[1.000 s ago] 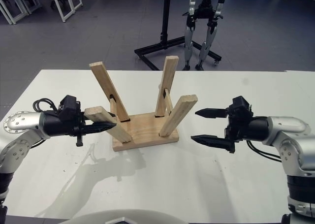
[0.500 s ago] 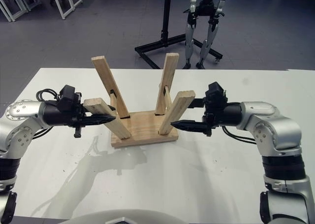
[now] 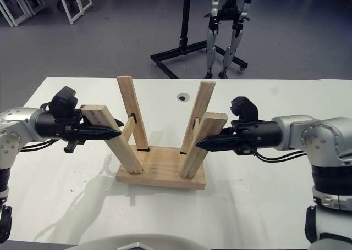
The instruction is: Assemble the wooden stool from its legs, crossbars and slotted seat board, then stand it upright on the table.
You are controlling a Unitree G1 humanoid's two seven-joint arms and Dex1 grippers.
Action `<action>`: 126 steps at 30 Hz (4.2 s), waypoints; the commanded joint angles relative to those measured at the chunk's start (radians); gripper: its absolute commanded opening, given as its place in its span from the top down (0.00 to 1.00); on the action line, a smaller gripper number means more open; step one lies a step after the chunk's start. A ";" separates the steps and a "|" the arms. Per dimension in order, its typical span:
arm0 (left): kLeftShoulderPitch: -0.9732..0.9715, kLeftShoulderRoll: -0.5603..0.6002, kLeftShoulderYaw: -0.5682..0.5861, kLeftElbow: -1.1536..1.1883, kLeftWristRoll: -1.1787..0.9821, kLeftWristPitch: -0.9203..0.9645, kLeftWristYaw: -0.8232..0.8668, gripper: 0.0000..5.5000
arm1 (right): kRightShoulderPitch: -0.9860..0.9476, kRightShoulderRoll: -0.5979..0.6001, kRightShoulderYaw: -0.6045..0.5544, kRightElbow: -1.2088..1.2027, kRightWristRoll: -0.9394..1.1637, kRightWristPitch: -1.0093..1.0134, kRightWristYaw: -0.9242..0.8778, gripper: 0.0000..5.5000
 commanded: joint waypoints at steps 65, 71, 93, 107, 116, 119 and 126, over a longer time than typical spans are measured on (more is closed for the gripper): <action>0.920 0.114 0.153 -0.122 0.503 -0.744 -0.242 0.25 | 0.749 -0.046 0.061 -0.368 -0.475 -0.861 0.051 0.00; 0.890 0.103 0.087 -0.267 0.412 -0.640 -0.211 0.25 | 0.740 -0.053 0.073 -0.360 -0.479 -0.857 0.038 0.00; 0.701 -0.050 -0.086 -0.358 0.382 -0.420 0.140 0.49 | 0.679 -0.064 0.024 -0.362 -0.347 -0.718 0.053 0.62; 0.325 -0.051 0.069 -0.250 -0.146 0.282 0.333 0.62 | 0.358 -0.009 -0.092 -0.377 0.119 -0.178 -0.305 0.66; -0.018 0.005 0.088 0.110 -0.713 0.598 0.364 0.52 | -0.019 -0.138 0.188 0.162 0.922 0.109 -0.441 0.66; -0.120 0.033 0.026 0.242 -0.880 0.619 0.418 0.52 | -0.190 -0.136 0.295 0.348 0.930 0.225 -0.356 0.66; -0.230 0.017 -0.096 0.450 -0.964 0.652 0.569 0.48 | -0.496 -0.084 0.623 0.731 0.930 0.273 -0.255 0.66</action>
